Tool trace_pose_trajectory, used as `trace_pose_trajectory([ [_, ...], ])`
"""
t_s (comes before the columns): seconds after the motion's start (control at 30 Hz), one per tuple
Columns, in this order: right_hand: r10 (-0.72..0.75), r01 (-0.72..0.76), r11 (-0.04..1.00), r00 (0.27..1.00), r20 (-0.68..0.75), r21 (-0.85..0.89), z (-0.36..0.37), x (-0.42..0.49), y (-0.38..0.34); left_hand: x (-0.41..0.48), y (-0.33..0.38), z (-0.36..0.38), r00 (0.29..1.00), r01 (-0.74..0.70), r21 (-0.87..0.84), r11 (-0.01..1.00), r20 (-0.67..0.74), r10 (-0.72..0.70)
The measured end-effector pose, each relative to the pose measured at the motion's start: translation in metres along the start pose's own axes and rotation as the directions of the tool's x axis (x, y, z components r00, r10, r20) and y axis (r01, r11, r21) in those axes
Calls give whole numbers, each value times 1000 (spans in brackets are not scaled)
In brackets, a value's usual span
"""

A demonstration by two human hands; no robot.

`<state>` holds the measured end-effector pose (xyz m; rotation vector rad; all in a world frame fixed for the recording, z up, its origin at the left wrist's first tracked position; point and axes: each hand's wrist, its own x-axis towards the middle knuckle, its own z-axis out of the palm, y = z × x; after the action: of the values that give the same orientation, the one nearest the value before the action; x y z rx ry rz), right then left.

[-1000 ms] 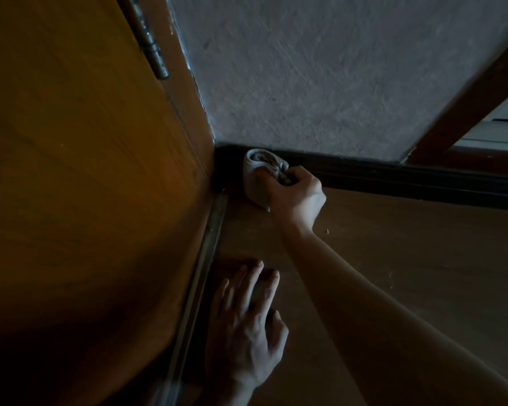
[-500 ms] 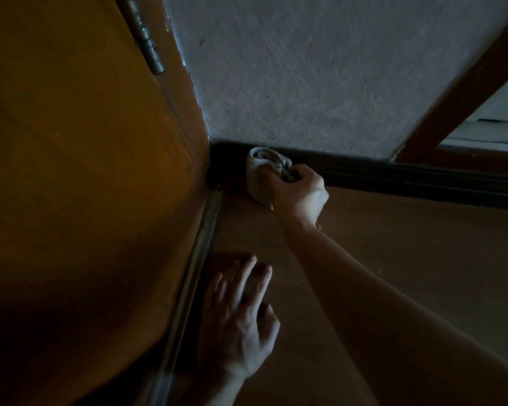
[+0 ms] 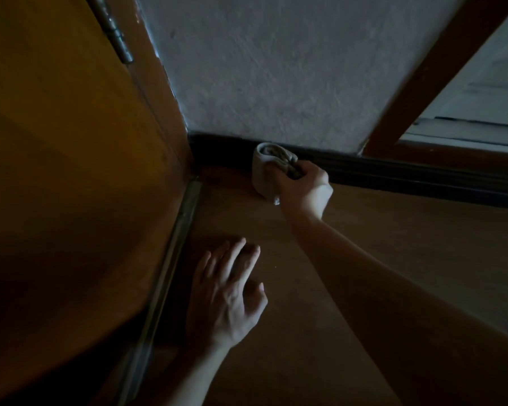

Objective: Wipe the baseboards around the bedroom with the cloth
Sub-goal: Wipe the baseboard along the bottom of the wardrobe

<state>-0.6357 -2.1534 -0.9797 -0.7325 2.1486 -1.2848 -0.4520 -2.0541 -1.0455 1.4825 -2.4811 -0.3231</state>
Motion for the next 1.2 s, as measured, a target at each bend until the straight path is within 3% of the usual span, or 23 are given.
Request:
trace_pose_trajectory([
  [0.27, 46, -43, 999, 988, -148, 28, -10, 4, 15, 1, 0, 2, 1000, -2, 24, 1000, -23, 3],
  [0.47, 59, -55, 998, 992, -112, 39, -1, 2, 10, 1, 0, 3, 999, -5, 39, 999, -46, 7],
  [0.63, 79, -67, 996, 975, -207, 61, -26, 4, 21, 0, -1, 6, 999, 1, 54, 999, -38, 1],
  [0.97, 28, -22, 995, 997, -69, 93, 31, -5, 0, 0, 0, 6, 999, 2, 55, 998, -50, 1],
  [1.2, 45, -43, 999, 986, -162, 20, -27, 8, 20, -1, -2, 6, 999, 1, 48, 999, -40, 1],
])
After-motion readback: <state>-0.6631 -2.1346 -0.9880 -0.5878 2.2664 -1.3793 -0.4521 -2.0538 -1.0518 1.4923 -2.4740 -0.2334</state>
